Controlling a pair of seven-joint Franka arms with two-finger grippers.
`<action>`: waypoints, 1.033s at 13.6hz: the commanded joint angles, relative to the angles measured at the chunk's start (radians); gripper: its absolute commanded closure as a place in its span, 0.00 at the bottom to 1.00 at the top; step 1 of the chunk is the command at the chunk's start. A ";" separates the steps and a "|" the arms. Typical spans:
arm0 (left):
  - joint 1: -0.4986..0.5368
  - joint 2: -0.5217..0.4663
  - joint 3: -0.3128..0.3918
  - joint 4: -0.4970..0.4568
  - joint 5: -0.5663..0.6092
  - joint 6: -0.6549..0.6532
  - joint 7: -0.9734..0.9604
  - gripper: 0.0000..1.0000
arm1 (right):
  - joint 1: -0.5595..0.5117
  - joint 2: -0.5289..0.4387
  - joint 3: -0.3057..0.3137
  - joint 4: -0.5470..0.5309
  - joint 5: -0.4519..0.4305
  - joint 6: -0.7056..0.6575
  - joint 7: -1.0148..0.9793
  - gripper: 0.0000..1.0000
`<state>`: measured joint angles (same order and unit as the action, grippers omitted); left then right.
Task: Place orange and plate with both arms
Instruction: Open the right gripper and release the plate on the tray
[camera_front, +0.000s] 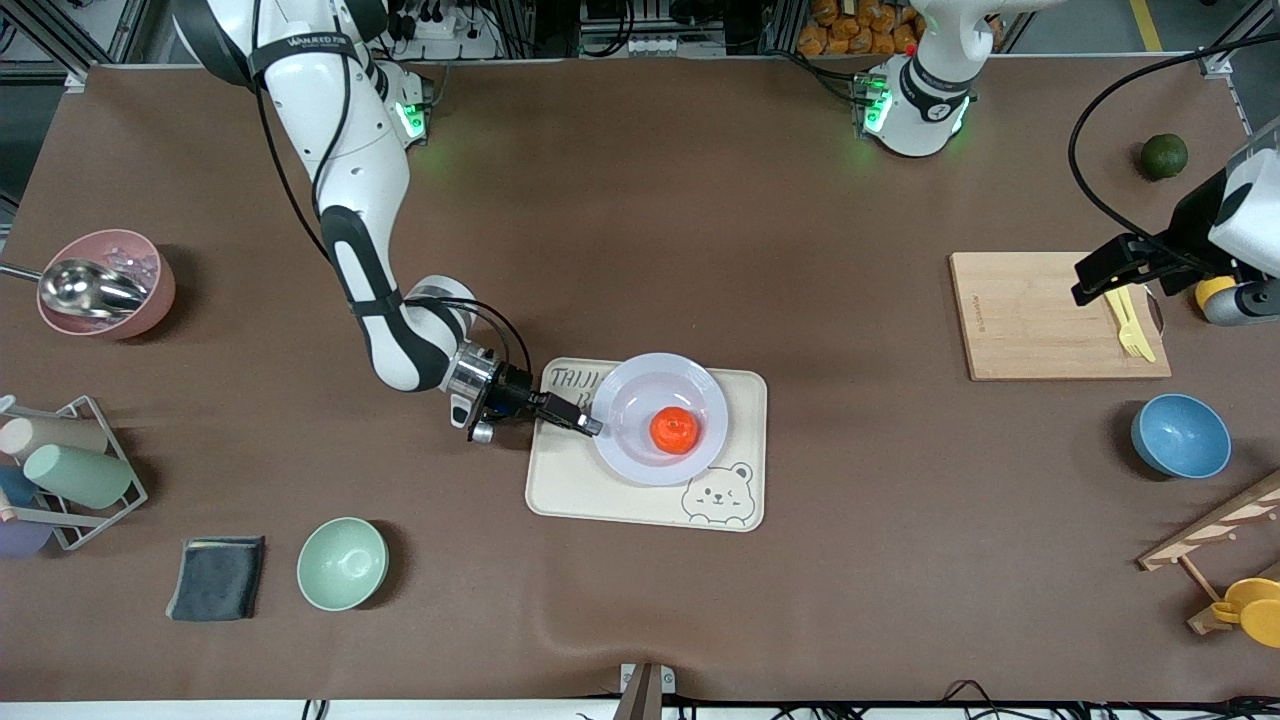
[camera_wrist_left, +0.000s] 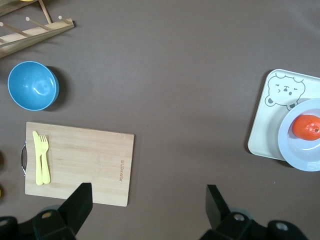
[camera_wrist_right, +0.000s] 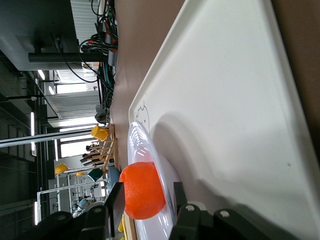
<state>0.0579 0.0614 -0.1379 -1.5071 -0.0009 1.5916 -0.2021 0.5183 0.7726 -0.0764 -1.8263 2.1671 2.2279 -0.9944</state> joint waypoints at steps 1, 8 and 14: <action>0.014 -0.006 0.003 -0.008 -0.031 0.007 0.023 0.00 | -0.009 -0.025 0.004 0.033 -0.177 0.073 0.185 0.52; 0.016 -0.005 0.003 -0.016 -0.030 0.007 0.023 0.00 | -0.035 -0.091 -0.045 0.077 -0.625 0.059 0.565 0.33; 0.016 -0.008 -0.002 -0.004 -0.057 0.004 0.026 0.00 | -0.194 -0.113 -0.075 0.264 -1.124 -0.302 0.821 0.21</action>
<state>0.0671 0.0656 -0.1384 -1.5180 -0.0100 1.5945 -0.2020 0.3943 0.6692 -0.1501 -1.6137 1.1212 2.0416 -0.2118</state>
